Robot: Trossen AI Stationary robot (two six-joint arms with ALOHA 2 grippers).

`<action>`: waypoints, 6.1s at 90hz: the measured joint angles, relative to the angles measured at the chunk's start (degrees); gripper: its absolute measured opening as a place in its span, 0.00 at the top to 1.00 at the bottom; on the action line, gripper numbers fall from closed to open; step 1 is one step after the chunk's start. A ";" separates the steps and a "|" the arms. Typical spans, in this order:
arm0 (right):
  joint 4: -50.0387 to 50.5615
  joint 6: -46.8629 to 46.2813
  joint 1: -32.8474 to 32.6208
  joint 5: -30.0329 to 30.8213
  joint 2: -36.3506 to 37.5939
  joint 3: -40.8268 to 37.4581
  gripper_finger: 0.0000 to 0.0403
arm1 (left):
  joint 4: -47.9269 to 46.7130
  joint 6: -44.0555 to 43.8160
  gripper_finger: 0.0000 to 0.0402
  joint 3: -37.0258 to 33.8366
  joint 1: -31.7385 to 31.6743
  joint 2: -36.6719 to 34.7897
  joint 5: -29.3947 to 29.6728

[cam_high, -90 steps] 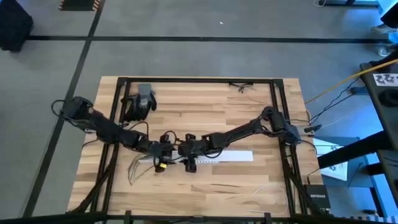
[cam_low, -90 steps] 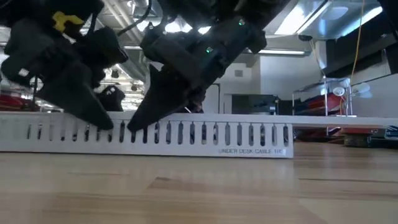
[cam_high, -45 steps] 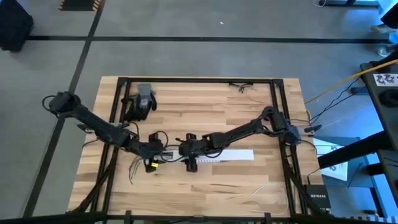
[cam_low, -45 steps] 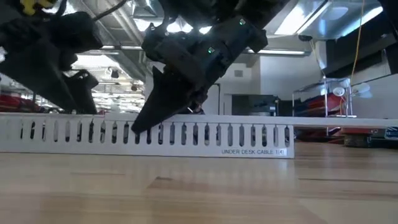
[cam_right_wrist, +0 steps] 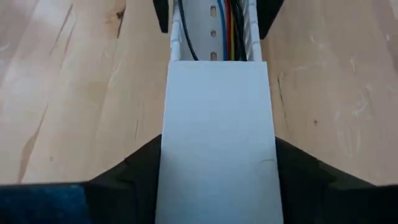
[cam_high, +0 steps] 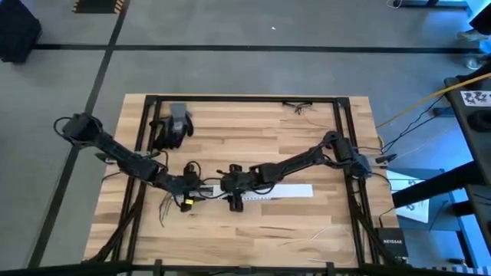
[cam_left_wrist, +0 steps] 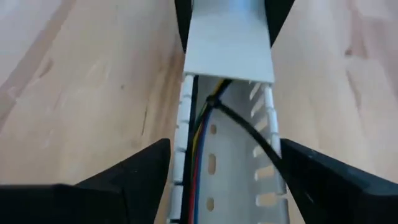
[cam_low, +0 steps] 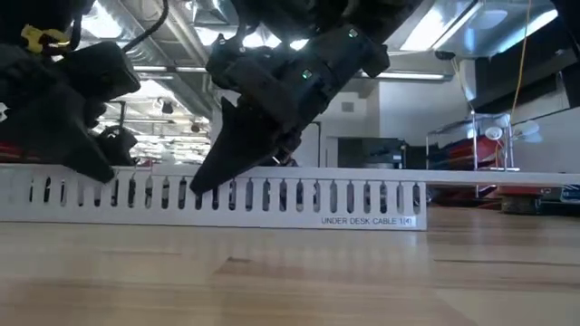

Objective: Ziptie cables
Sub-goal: Close the cable duct

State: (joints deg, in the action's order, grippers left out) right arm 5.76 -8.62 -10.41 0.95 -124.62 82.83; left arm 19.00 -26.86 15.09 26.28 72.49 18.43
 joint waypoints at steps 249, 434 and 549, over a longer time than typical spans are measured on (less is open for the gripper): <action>-2.38 0.82 0.04 2.52 -1.25 0.13 0.43 | -9.57 5.16 0.25 5.64 -1.03 2.30 -1.67; -3.49 1.42 0.11 1.07 -1.38 0.07 0.43 | -27.26 6.48 0.30 14.67 -2.23 -0.96 -1.51; -8.96 -0.06 -0.15 -0.15 -1.66 -0.35 0.43 | -2.46 6.00 0.53 6.74 -0.39 7.79 -2.76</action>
State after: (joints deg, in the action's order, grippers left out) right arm -3.21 -8.68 -10.57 0.80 -126.28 82.48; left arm 16.54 -20.86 21.83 25.89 80.27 15.66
